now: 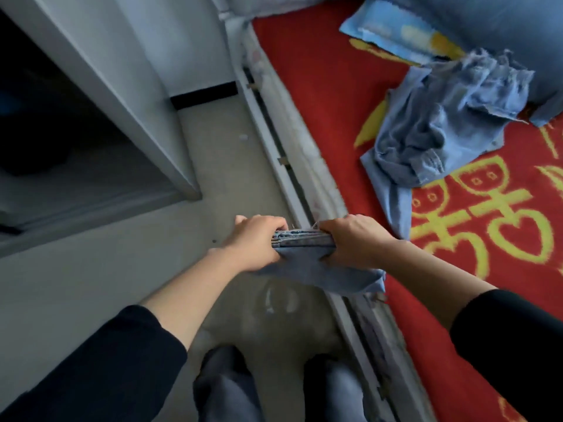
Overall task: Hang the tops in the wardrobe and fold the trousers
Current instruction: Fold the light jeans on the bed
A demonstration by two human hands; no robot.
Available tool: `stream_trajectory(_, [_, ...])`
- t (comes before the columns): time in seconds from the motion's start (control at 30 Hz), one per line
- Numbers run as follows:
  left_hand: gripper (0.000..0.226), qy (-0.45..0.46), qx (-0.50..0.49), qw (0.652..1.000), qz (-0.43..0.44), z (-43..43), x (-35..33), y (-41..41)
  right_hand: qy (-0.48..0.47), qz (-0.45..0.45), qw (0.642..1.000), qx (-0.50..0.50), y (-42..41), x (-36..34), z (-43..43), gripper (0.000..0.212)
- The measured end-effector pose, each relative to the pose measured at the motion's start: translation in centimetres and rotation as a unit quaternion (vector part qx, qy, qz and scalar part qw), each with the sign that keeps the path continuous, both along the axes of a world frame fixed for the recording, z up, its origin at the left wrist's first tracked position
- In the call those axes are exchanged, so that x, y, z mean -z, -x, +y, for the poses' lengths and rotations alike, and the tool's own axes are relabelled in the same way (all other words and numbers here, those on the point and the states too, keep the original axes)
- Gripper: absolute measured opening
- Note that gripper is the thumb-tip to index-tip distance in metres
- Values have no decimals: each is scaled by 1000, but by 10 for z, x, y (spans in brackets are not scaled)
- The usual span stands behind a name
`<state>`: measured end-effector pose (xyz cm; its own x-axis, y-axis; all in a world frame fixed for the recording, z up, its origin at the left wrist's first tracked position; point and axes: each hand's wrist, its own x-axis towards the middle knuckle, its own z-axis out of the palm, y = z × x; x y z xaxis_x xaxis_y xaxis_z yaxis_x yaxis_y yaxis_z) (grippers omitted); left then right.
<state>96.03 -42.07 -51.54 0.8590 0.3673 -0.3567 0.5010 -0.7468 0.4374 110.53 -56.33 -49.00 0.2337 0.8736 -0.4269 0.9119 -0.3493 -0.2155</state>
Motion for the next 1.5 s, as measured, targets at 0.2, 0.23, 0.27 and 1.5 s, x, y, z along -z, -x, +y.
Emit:
stream_trajectory(0.2, [33,-14,-97,995,14,131,14,143,24,-11,995,-98,117,20,163,28])
stream_trajectory(0.23, [34,-15,-108,994,20,151,16,166,26,-9,994,-107,137,24,189,29])
stream_trajectory(0.27, [35,-20,-117,993,24,171,18,189,30,-7,993,-116,157,27,213,30])
stream_trajectory(1.5, [38,-210,-186,960,-4,782,355,297,-83,-114,978,-154,261,365,845,42])
